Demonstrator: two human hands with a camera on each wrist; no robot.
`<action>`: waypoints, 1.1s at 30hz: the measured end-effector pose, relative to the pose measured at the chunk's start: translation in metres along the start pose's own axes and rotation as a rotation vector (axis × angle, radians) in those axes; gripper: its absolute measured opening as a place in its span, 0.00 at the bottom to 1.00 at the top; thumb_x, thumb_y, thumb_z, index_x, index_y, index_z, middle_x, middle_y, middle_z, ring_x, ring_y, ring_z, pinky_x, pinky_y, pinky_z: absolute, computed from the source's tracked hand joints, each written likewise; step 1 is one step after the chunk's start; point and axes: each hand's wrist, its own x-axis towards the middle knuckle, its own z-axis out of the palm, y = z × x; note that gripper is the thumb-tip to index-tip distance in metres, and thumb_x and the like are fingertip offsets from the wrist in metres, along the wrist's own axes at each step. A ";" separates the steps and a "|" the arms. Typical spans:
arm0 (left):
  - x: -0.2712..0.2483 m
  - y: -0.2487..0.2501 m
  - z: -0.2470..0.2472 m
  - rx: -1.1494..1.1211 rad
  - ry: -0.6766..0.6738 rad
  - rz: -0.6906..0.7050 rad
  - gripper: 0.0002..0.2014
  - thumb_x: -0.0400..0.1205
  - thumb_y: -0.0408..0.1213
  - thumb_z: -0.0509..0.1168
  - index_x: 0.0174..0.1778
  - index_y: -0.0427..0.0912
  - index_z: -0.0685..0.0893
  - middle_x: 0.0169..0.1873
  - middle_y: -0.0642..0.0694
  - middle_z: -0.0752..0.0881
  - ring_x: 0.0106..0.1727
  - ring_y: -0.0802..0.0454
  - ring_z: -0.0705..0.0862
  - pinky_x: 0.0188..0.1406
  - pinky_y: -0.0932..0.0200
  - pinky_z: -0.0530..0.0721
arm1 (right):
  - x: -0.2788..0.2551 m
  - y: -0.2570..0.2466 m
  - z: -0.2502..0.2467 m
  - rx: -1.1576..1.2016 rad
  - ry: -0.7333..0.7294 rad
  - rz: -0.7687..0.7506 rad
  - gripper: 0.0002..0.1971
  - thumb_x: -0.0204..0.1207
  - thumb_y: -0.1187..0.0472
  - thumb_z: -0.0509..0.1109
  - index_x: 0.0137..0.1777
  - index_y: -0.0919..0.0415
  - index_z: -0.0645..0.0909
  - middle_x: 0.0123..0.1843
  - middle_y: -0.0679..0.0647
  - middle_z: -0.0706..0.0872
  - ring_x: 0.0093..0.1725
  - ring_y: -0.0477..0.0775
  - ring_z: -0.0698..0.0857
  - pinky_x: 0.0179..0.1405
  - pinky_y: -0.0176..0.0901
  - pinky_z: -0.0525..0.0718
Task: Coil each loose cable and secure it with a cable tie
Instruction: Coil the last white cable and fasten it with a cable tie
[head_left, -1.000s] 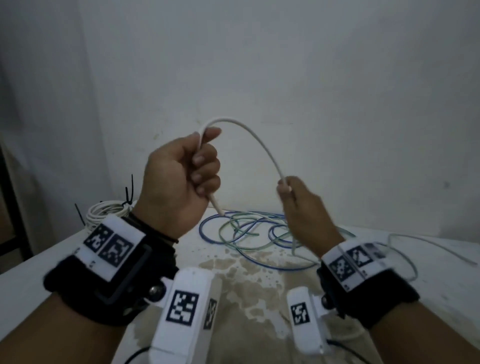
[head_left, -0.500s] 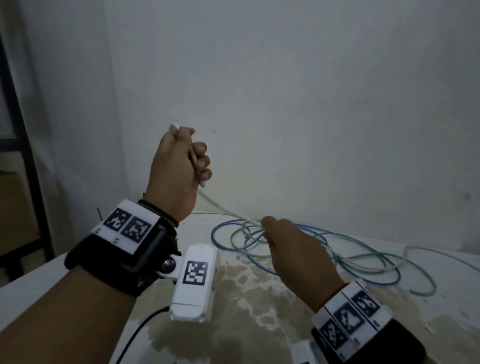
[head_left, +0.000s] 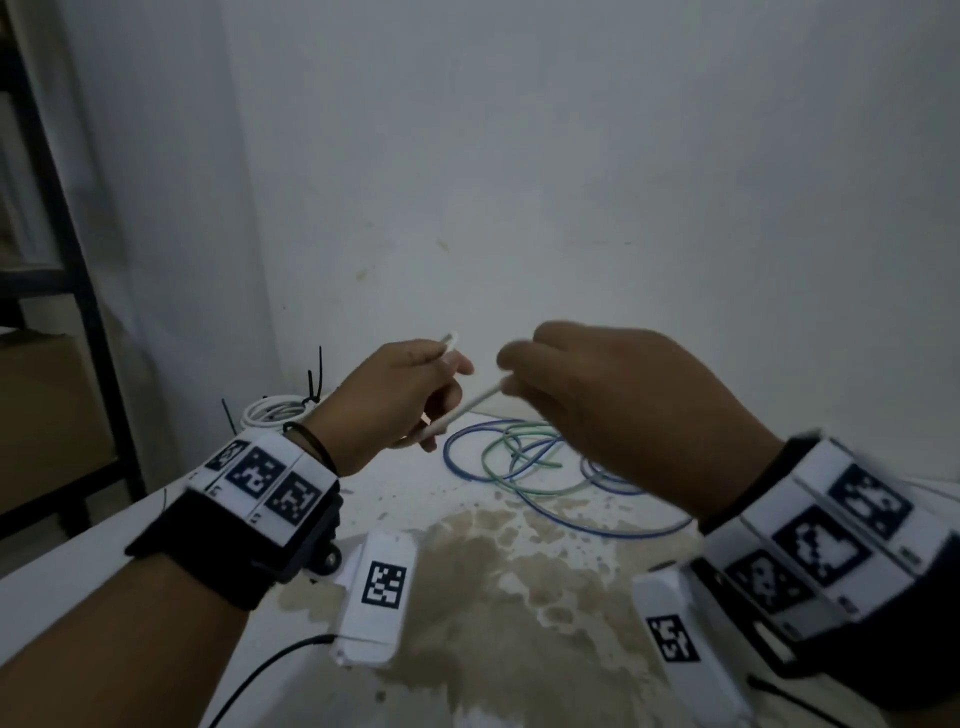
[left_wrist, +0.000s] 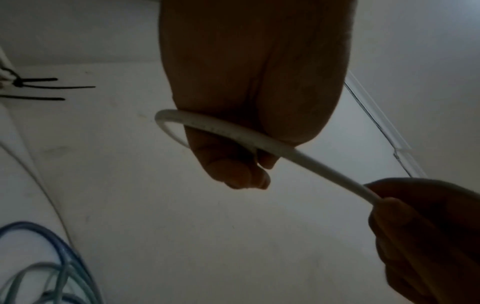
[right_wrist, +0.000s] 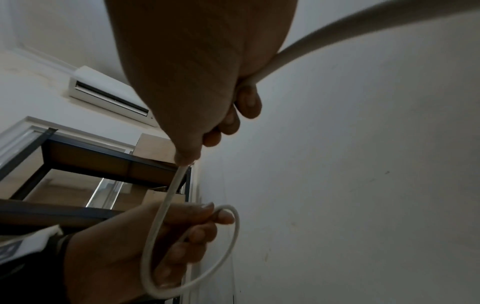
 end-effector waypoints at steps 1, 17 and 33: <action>-0.003 0.000 -0.002 -0.025 -0.035 -0.011 0.14 0.88 0.35 0.54 0.45 0.35 0.82 0.24 0.44 0.76 0.20 0.51 0.72 0.18 0.63 0.73 | 0.005 0.001 -0.002 0.019 0.030 -0.002 0.07 0.68 0.61 0.79 0.41 0.59 0.83 0.31 0.54 0.80 0.21 0.59 0.78 0.19 0.37 0.63; -0.037 0.001 -0.004 -0.818 -0.313 -0.116 0.19 0.77 0.45 0.56 0.35 0.35 0.86 0.12 0.52 0.60 0.13 0.58 0.60 0.17 0.64 0.59 | 0.016 0.010 0.045 0.384 0.291 0.415 0.17 0.81 0.48 0.61 0.51 0.58 0.85 0.37 0.53 0.75 0.38 0.58 0.78 0.37 0.45 0.72; -0.032 0.028 -0.050 -0.654 0.100 -0.004 0.17 0.86 0.46 0.54 0.35 0.40 0.76 0.14 0.54 0.61 0.12 0.60 0.57 0.11 0.69 0.56 | -0.041 -0.048 0.084 0.393 0.110 0.785 0.10 0.86 0.54 0.51 0.45 0.54 0.69 0.36 0.49 0.75 0.34 0.54 0.73 0.33 0.47 0.67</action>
